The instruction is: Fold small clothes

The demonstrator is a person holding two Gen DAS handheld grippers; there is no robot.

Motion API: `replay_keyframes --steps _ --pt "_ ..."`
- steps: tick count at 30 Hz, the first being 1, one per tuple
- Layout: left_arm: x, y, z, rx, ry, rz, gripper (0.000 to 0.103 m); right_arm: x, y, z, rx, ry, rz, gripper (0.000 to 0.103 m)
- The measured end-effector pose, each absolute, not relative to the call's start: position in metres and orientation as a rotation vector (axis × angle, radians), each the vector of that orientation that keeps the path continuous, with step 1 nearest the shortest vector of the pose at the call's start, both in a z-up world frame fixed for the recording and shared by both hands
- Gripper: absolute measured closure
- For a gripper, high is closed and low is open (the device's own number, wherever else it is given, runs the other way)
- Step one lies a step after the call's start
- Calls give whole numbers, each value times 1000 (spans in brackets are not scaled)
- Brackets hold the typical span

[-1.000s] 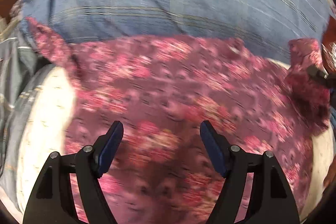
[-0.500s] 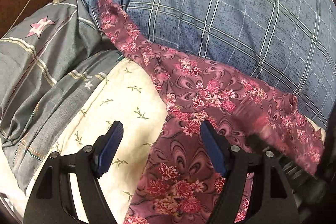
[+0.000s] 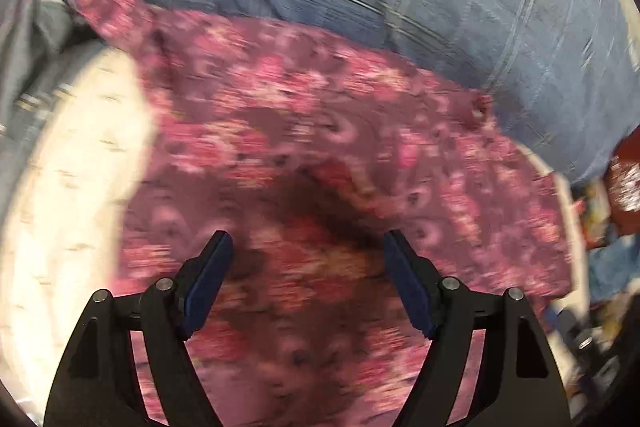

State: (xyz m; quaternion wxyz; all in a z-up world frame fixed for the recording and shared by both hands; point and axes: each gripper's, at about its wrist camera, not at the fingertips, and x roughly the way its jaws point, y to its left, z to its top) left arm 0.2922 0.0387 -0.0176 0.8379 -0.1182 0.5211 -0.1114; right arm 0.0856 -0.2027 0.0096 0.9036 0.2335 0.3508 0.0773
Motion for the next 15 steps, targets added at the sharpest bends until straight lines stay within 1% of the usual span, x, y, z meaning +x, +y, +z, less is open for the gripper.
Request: replay_keyframes --steps 3,4,5,6,9,11,13,15 --pt "311 30 -20 -330 1120 -312 26 64 -238 -1 585 698 128 40" --pt "317 28 -18 -337 1102 -308 48 60 -245 -4 614 690 128 40" --pt "320 27 -15 -326 1076 -298 91 57 -252 -6 646 683 133 40" --pt "324 26 -12 -294 1069 -287 98 55 -259 -8 678 675 143 40" --pt "323 41 3 -347 1022 -255 97 60 -268 -17 781 647 180 40" --pt "313 51 18 -322 953 -200 97 66 -278 -24 863 628 192 40" --pt "308 59 24 -310 926 -179 97 77 -288 -30 959 578 196 40" --pt "307 63 22 -305 942 -175 97 86 -300 -39 1060 526 151 48"
